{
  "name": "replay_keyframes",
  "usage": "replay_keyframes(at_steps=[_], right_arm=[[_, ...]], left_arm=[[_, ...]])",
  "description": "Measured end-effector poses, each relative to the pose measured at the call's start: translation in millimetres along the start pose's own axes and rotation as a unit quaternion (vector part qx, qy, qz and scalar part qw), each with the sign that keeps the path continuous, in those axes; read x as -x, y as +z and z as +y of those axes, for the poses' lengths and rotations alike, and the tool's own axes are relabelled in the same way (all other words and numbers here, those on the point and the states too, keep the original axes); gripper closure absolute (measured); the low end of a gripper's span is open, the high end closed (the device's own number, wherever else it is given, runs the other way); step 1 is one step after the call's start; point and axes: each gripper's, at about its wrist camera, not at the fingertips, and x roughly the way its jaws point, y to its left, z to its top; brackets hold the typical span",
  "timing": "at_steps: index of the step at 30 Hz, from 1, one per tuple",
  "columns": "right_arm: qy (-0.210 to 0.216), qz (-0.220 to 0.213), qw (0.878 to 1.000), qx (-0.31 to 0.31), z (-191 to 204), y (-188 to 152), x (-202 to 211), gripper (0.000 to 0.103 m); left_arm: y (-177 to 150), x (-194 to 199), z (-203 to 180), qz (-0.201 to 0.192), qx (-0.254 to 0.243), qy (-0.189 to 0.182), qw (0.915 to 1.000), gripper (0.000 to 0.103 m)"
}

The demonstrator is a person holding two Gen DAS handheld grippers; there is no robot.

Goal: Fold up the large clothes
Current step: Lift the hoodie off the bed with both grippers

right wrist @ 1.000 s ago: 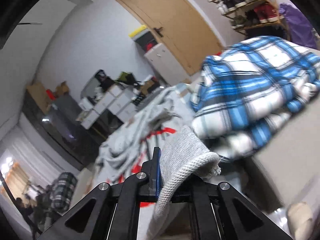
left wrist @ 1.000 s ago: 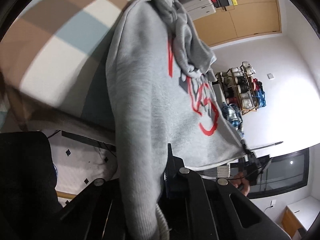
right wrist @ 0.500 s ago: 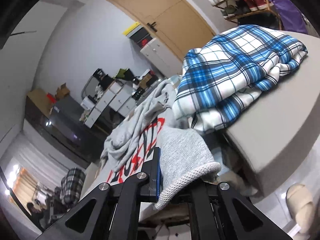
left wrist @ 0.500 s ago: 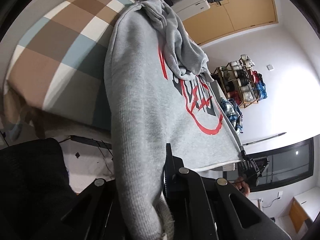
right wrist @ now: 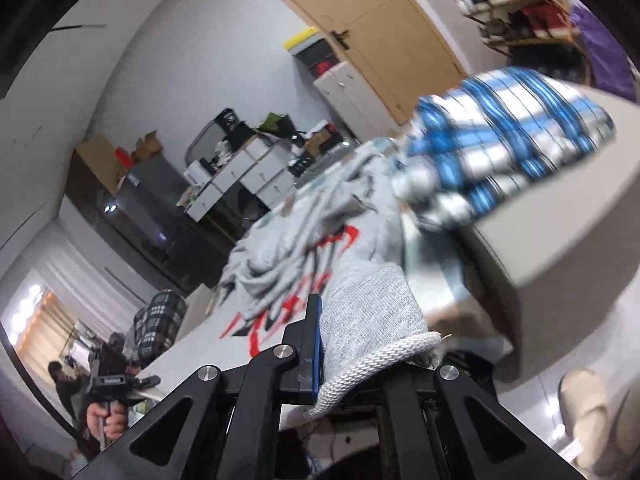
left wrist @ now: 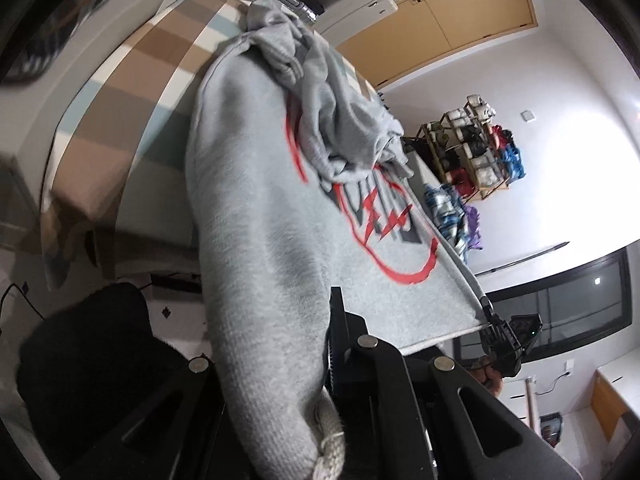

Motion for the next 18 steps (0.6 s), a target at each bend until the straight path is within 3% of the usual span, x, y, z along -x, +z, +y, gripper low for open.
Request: replay_keyframes(at_steps=[4,8,13,18], right_arm=[[0.013,-0.01,1.0,0.021,25.0,42.8,-13.6,0.098],[0.008,-0.006,1.0,0.027,45.8,109.8,-48.7,0.098],[-0.031,0.024,0.999,0.024,59.6,191.6,-124.5,0.098],[-0.08,0.052,0.995,0.004,52.4,251.4,-215.3,0.098]], left_arm=[[42.6,2.7,-11.0,-0.011,0.005,-0.022,0.9997,0.102],[105.5,0.1,-35.3,-0.037,-0.002,-0.016,0.9992,0.102],[196.1,-26.5,-62.5,-0.046,-0.011,0.016,0.9988,0.102],[274.6,-69.5,-53.2,-0.04,0.037,0.027,0.9981,0.102]])
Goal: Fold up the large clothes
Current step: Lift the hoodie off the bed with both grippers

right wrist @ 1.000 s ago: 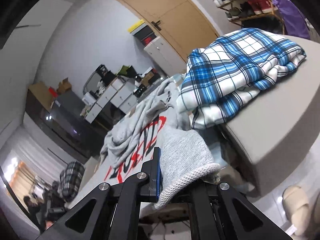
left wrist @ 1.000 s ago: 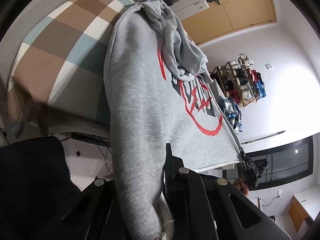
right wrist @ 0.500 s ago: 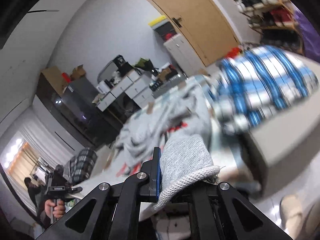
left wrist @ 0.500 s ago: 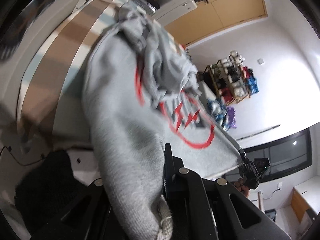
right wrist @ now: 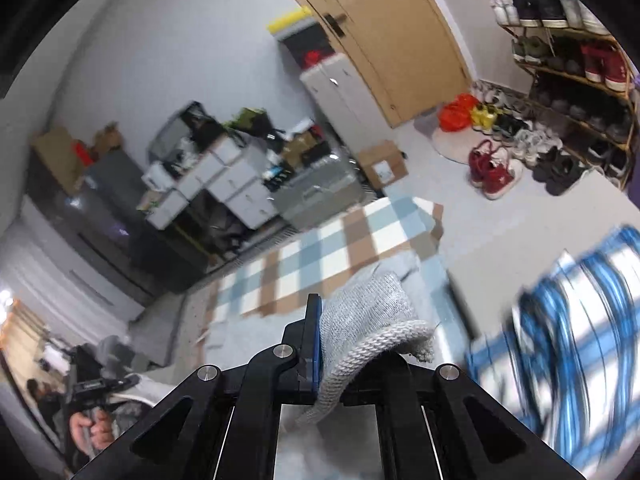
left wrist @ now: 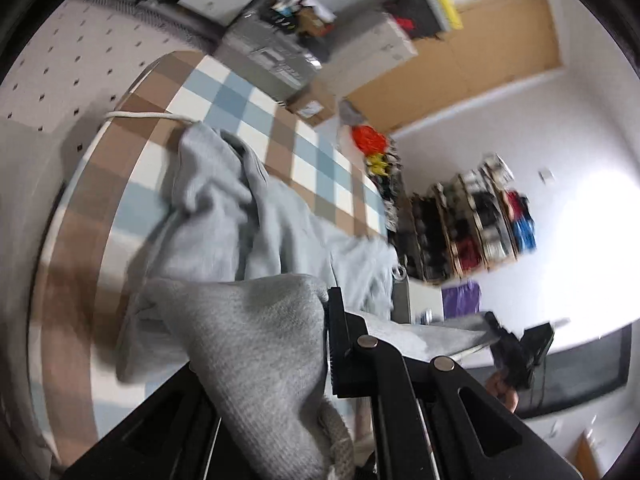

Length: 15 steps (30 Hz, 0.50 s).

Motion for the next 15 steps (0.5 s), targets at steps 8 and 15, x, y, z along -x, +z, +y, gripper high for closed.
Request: replay_keyframes(at_steps=[8,15], right_arm=[[-0.084,0.058,0.994,-0.044,-40.9,46.3,-125.7,0.098],[-0.122,0.131,0.981,-0.08,-84.4,41.2,-214.3,0.097]], left_arm=[[70.5,-71.8,49.8,0.019,0.109,0.026,0.9935,0.102],[91.4,-117.1,90.1,0.038,0.16,0.04,0.9857,0.101]])
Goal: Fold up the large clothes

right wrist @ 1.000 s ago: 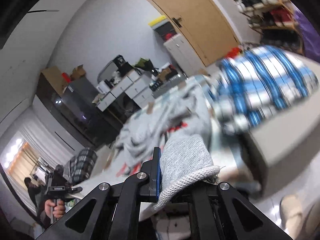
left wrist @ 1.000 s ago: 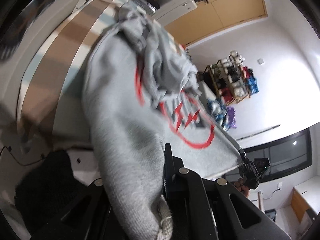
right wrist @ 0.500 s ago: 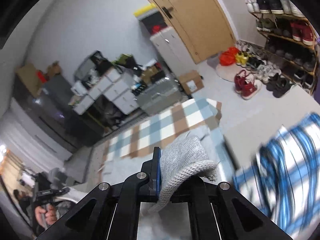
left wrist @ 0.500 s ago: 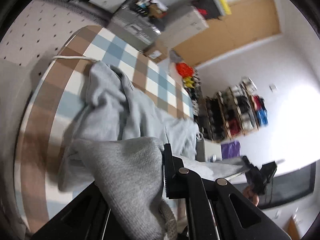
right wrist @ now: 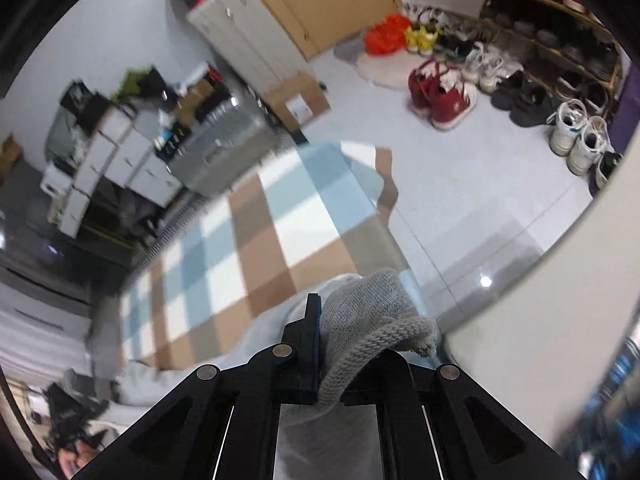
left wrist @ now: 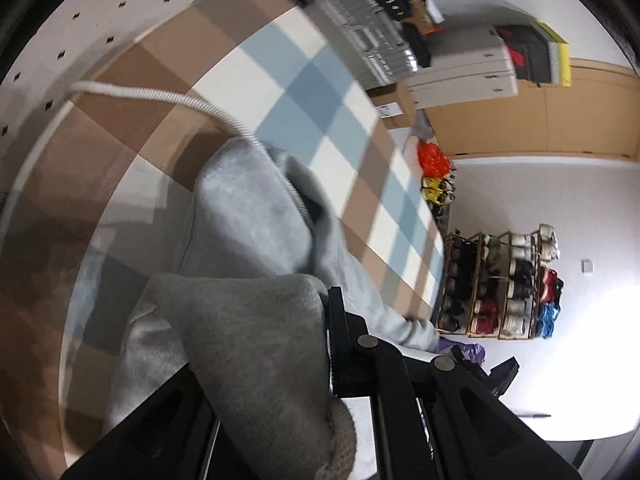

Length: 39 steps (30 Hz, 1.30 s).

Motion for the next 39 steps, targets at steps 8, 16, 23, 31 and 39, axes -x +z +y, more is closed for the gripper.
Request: replay_keyframes(at_steps=[8,16,23,31,39], right_arm=[[-0.029,-0.02,0.998,0.055,13.0,8.8,0.6,0.072],[0.01,-0.133,0.986,0.102,28.9,-24.5,87.9,0.0],[0.053,-0.052,0.95,0.303,98.1,-160.5,86.3,0.0],[-0.054,0.027,0.919,0.39,102.2,-257.9,3.7,0.0],[-0.082,0.045,0.924,0.37,83.2,-249.5,-7.7,0.0]], left_arm=[[-8.2,27.3,0.2,-0.016,-0.01,0.006,0.9998,0.067],[-61.6,82.3,-32.3,-0.097,-0.127,0.007,0.9871,0.016],[-162.6,35.8,-57.7,-0.029,-0.286,0.09,0.9534,0.016],[-171.2,-20.1,-26.1,0.017,-0.279,0.174,0.9444,0.007],[-151.7,-4.7,6.0,-0.003,-0.264,0.189,0.9457,0.001]])
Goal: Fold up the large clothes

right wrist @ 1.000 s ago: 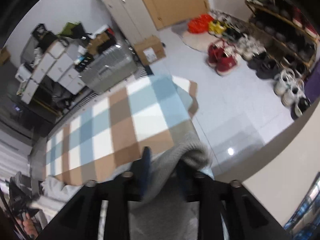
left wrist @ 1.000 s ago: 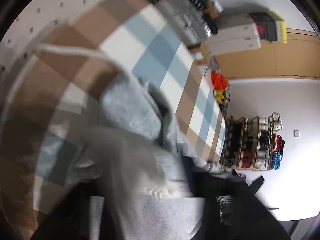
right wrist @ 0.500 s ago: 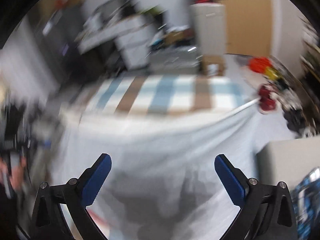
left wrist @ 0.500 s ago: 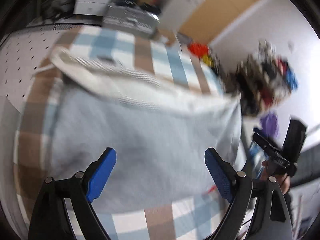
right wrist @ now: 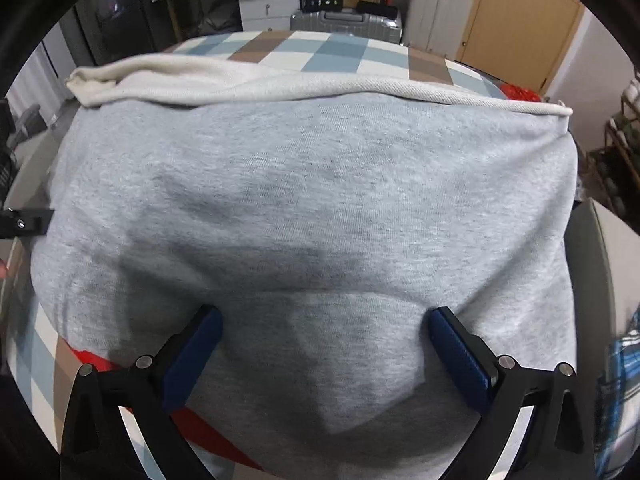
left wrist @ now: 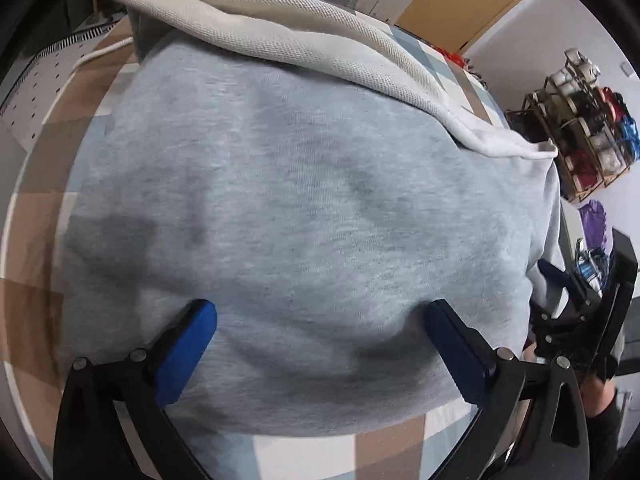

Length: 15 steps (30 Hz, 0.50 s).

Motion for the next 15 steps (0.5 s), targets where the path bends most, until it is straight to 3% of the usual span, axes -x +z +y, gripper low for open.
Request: replay_keyframes(at_steps=[3,6,10,12,15], right_arm=[[0.007,-0.003,1.0,-0.011,-2.9,-0.4,14.3,0.0],[0.072,-0.042,0.994,-0.071,-15.2,-14.4,41.5,0.0],[0.206,-0.08,0.958,-0.183,-39.8,-58.2,67.7,0.0],[0.217,-0.095,0.946,-0.22,-47.1,-76.7,72.3,0.0],[0.227,-0.091,0.929,-0.276,-59.2,-96.6,62.5,0.0]], left_arm=[[-5.5,22.3,10.4,-0.002,0.004,0.008,1.0,0.001],[-22.1,50.0,26.3,-0.011,0.015,-0.006,0.9998,0.001],[-47.8,82.0,65.0,-0.023,0.06,-0.05,0.9967,0.001],[-64.0,90.0,81.4,-0.029,0.083,-0.052,0.9948,0.001],[-77.2,94.3,115.2,-0.042,0.123,-0.025,0.9912,0.001]])
